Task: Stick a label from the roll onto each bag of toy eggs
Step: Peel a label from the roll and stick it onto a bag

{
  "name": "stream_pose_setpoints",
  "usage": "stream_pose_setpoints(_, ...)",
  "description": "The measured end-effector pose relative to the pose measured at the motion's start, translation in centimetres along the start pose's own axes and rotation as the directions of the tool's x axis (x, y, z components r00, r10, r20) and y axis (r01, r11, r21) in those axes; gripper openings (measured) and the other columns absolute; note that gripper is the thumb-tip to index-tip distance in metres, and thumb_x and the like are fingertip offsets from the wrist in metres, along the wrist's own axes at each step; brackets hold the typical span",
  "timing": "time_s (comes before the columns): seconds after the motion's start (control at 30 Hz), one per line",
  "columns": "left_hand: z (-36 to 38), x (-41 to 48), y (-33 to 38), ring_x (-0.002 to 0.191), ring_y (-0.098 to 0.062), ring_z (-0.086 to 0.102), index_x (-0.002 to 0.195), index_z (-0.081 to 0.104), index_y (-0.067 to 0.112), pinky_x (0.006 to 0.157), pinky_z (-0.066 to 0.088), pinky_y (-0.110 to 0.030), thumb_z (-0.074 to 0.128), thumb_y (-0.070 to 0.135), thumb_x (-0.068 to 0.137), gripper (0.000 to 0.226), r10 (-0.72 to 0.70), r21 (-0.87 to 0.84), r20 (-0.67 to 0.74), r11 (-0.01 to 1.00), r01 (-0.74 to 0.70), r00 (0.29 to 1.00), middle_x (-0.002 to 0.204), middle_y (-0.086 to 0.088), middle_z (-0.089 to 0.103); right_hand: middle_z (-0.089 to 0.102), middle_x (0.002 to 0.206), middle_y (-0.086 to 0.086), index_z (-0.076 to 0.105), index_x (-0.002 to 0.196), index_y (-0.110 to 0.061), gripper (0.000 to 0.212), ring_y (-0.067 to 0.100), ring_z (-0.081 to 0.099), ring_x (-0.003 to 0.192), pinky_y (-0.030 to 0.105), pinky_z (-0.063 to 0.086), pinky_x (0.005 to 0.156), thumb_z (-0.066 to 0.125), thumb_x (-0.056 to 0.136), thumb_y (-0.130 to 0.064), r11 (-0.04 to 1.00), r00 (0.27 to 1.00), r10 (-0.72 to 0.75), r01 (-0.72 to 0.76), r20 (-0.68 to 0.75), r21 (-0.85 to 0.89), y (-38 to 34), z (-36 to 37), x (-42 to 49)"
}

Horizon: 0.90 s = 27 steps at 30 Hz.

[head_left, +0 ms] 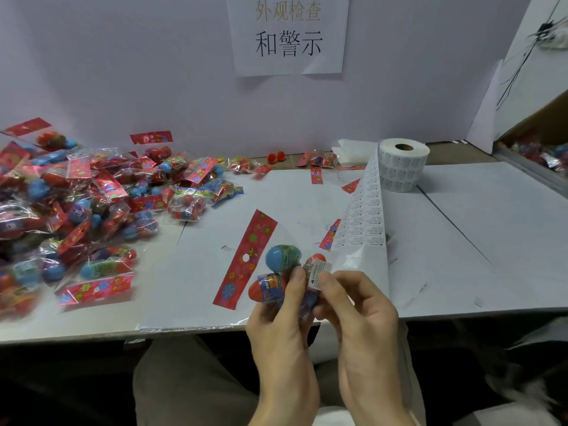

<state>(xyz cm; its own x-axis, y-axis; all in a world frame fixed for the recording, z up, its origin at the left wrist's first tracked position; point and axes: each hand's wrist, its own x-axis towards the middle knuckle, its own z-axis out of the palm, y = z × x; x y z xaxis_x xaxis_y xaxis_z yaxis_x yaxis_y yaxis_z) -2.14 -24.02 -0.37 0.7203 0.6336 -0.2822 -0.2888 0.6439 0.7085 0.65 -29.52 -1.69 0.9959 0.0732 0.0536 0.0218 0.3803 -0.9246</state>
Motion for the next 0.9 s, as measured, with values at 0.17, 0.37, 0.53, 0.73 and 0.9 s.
stream_pose_setpoints(0.17,0.10,-0.17,-0.18,0.090,-0.019,0.078,0.090,0.084,0.015,0.069,0.059,-0.020,0.081,0.027,0.066,0.028,0.000,-0.025,-0.019,1.000,0.000,1.000,0.102,-0.013,0.079,0.068,0.072,0.008,0.071,0.074,-0.012,0.031,0.016,0.060,0.055,0.025,0.055,0.058,0.080,0.065,-0.041,1.000,0.999,-0.015,0.016,-0.045,0.005,0.24,0.21,-0.16)
stream_pose_setpoints(0.37,0.17,-0.36,-0.33,0.083,-0.016,0.078,0.084,0.085,0.023,0.064,0.057,-0.018,0.080,0.028,0.066,0.019,0.032,-0.017,-0.052,0.999,-0.033,0.998,0.096,-0.008,0.080,0.070,0.074,0.009,0.070,0.076,-0.013,0.030,0.020,0.063,0.059,0.025,0.057,0.061,0.079,0.068,-0.040,0.999,0.999,-0.026,0.025,-0.047,-0.025,0.38,0.27,-0.25)
stream_pose_setpoints(0.53,0.13,-0.30,-0.40,0.082,-0.015,0.077,0.084,0.085,0.023,0.064,0.057,-0.018,0.080,0.028,0.065,0.020,0.021,-0.027,-0.066,0.999,-0.023,0.998,0.097,-0.009,0.080,0.067,0.069,0.007,0.069,0.074,-0.013,0.021,0.017,0.061,0.057,0.023,0.054,0.059,0.079,0.073,-0.031,0.998,0.998,-0.046,0.045,-0.040,-0.042,0.62,0.16,-0.28)
stream_pose_setpoints(0.73,0.13,-0.42,-0.45,0.089,-0.019,0.078,0.087,0.085,0.023,0.069,0.060,-0.022,0.080,0.026,0.069,0.019,0.019,-0.006,-0.073,1.000,-0.020,0.997,0.100,-0.009,0.080,0.069,0.071,0.005,0.068,0.073,-0.016,0.020,0.018,0.064,0.057,0.027,0.057,0.061,0.079,0.075,-0.033,0.991,0.993,-0.093,0.086,-0.069,-0.104,0.66,0.15,-0.30)
stream_pose_setpoints(0.9,0.07,-0.47,-0.47,0.092,-0.021,0.078,0.090,0.084,0.021,0.068,0.059,-0.019,0.080,0.024,0.070,0.020,0.025,-0.011,-0.066,1.000,-0.026,0.998,0.101,-0.009,0.080,0.072,0.071,0.006,0.068,0.073,-0.016,0.020,0.021,0.070,0.063,0.025,0.058,0.062,0.078,0.074,-0.034,0.988,0.991,-0.103,0.092,-0.089,-0.122,0.70,0.19,-0.39)
